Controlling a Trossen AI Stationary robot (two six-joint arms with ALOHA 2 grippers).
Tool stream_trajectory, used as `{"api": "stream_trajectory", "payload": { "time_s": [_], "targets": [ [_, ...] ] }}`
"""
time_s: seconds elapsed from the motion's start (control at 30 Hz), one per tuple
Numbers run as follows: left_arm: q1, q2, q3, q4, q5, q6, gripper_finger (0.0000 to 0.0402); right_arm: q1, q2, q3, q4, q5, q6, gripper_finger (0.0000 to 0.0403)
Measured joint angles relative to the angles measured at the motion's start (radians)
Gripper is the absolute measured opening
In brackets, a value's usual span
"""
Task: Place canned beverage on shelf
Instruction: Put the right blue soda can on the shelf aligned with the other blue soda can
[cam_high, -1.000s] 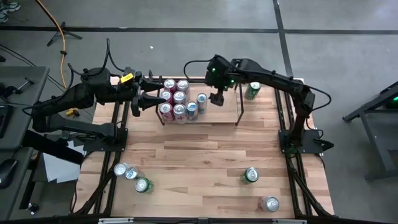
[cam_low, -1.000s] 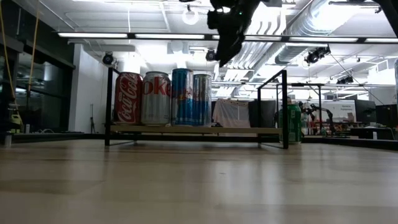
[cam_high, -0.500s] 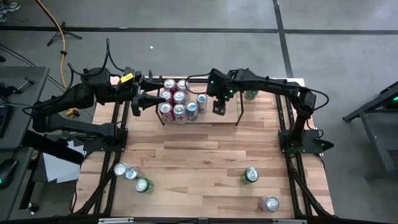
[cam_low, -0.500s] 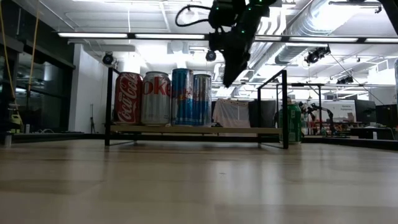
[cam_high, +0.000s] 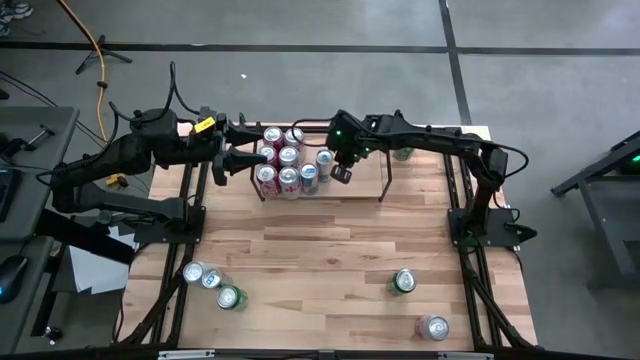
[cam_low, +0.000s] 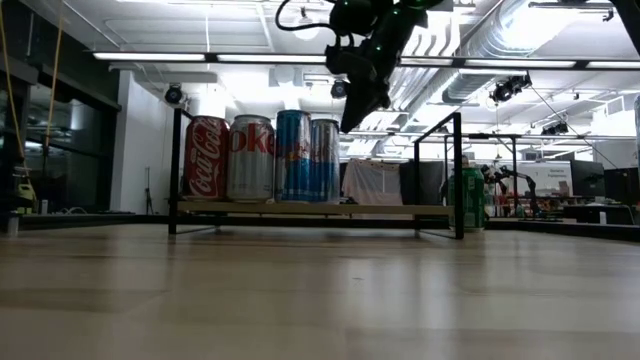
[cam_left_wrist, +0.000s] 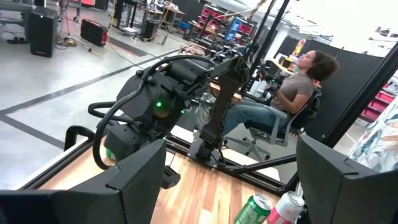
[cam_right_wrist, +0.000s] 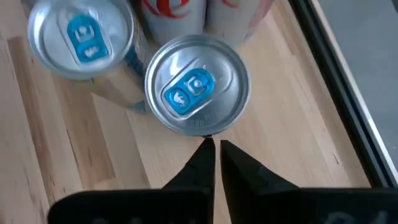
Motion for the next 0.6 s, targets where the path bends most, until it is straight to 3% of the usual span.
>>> {"api": "stream_trajectory", "payload": {
  "time_s": [0.6],
  "targets": [
    [0.0,0.0,0.0,0.0,-0.003,0.0,0.027,-0.008,0.06,0.0,0.159,-0.002,0.068,0.0]
  ]
}}
